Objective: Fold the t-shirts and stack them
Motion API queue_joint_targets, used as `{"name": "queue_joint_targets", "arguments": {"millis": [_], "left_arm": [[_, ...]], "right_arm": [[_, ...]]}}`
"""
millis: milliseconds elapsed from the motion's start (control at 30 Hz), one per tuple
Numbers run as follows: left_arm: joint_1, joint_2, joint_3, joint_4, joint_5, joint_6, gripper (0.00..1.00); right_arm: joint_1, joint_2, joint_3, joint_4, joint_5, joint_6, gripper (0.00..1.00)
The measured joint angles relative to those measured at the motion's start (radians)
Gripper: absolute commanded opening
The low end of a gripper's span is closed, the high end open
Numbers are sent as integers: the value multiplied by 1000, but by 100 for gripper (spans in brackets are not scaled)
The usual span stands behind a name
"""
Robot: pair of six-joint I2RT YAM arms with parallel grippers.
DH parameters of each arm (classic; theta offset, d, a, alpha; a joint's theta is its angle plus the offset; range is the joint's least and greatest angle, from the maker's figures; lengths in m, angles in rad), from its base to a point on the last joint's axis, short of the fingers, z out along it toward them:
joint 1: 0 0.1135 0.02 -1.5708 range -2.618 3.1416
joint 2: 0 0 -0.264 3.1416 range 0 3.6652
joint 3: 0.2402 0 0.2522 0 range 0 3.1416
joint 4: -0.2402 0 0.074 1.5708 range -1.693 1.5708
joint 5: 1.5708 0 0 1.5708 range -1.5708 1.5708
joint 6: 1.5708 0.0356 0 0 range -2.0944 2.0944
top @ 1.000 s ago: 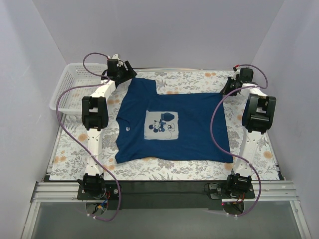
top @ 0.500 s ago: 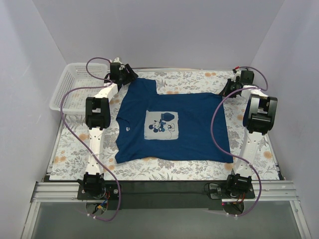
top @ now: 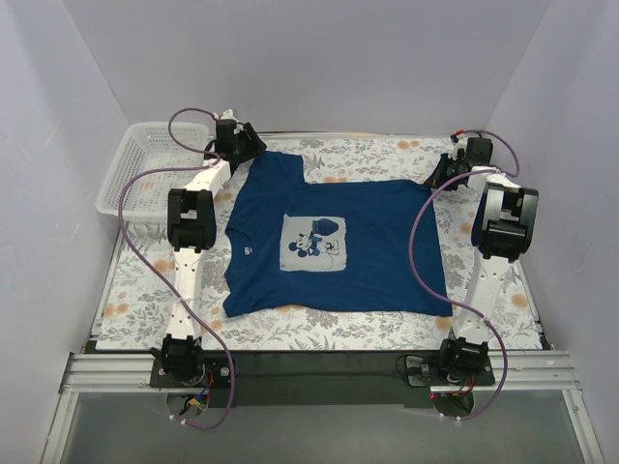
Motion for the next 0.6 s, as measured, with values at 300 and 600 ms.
{"name": "queue_joint_targets", "arguments": {"millis": [300, 600], "left_arm": [[-32, 16, 32, -37, -76, 99, 48], [-49, 21, 55, -94, -153, 182, 27]], "right_arm": [[0, -4, -9, 6, -10, 4, 1], [0, -6, -17, 10, -27, 12, 1]]}}
